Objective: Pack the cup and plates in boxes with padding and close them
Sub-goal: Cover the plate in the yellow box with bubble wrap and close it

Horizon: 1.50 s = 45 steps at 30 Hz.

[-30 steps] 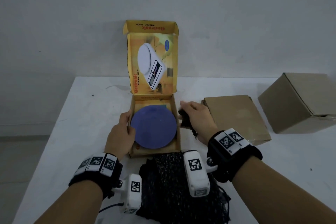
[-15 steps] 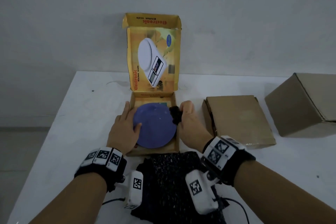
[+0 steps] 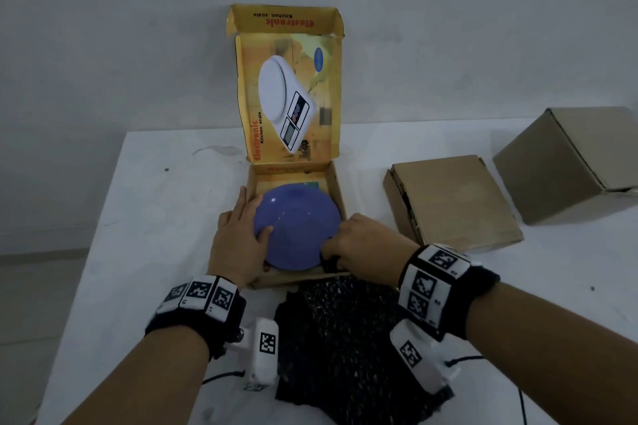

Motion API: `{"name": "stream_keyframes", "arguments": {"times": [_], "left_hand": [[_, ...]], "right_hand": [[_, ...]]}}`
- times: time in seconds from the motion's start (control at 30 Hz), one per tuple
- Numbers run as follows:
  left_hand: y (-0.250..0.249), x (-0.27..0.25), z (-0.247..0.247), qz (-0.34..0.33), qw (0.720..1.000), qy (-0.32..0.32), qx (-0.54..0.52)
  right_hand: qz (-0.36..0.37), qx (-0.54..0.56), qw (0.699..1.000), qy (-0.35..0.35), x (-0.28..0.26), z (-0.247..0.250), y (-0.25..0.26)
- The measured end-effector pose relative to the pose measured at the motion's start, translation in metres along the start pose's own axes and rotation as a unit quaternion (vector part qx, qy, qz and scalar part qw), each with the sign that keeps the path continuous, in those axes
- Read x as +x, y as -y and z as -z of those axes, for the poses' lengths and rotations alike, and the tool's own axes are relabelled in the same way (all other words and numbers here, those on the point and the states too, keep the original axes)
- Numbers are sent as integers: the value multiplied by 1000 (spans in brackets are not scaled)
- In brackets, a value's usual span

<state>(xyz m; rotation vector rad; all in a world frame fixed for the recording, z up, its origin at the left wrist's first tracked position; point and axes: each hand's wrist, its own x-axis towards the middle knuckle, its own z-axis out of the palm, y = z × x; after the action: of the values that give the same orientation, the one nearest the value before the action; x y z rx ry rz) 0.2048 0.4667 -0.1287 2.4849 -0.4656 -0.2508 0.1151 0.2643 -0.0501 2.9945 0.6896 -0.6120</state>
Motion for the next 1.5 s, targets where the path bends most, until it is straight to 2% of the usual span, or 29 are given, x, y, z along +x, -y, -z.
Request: {"name": "stream_keyframes", "arguments": {"times": [0.1, 0.23, 0.37, 0.47, 0.53, 0.63, 0.67, 0.73, 0.8, 0.83, 0.93, 1.0, 1.07, 1.13, 1.2, 1.3, 1.37, 1.43, 1.5], "left_hand": [[-1, 0, 0, 1, 1000, 0, -3], [-2, 0, 0, 3, 1000, 0, -6], [-2, -1, -1, 7, 1000, -2, -2], [-2, 0, -1, 4, 1000, -1, 2], [-2, 1, -1, 4, 1000, 2, 4], [0, 1, -1, 5, 1000, 16, -14], [0, 0, -1, 3, 999, 16, -29], [1, -2, -1, 0, 998, 11, -61], [2, -4, -1, -1, 997, 9, -78], [3, -4, -1, -1, 997, 9, -80], [6, -4, -3, -2, 997, 6, -82], [7, -3, -5, -7, 997, 1, -83], [9, -2, -7, -9, 997, -2, -82], [11, -1, -9, -10, 997, -1, -74], [13, 0, -10, -12, 997, -2, -73], [15, 1, -12, -20, 997, -6, -74], [15, 1, -12, -19, 997, -5, -78], [14, 0, -12, -11, 997, -2, -77], [13, 0, -12, -6, 997, 2, -77]], "right_hand": [[-28, 25, 999, -10, 4, -3, 10], [-25, 10, 999, 25, 0, -10, 13], [21, -120, 993, -3, -10, -9, 2], [36, -161, 986, -15, -9, -19, 0], [29, -119, 992, -39, -9, -16, 4], [-9, 25, 990, -139, -21, -12, 10], [-13, 73, 986, -152, -29, -12, 15], [5, 139, 987, -84, -44, -20, 24], [15, 138, 990, 26, -52, -33, 31], [8, 136, 989, 48, -54, -38, 32], [-15, 205, 979, -9, -54, -38, 29], [-40, 278, 958, -62, -55, -31, 26], [-77, 366, 920, -117, -58, -20, 20], [-118, 424, 889, -130, -61, -8, 11], [-147, 452, 869, -140, -62, 0, 4], [-198, 468, 839, -197, -58, 5, -6], [-234, 493, 808, -222, -52, 8, -8], [-270, 530, 761, -257, -45, 13, -7], [-276, 595, 699, -285, -38, 16, -3]]}}
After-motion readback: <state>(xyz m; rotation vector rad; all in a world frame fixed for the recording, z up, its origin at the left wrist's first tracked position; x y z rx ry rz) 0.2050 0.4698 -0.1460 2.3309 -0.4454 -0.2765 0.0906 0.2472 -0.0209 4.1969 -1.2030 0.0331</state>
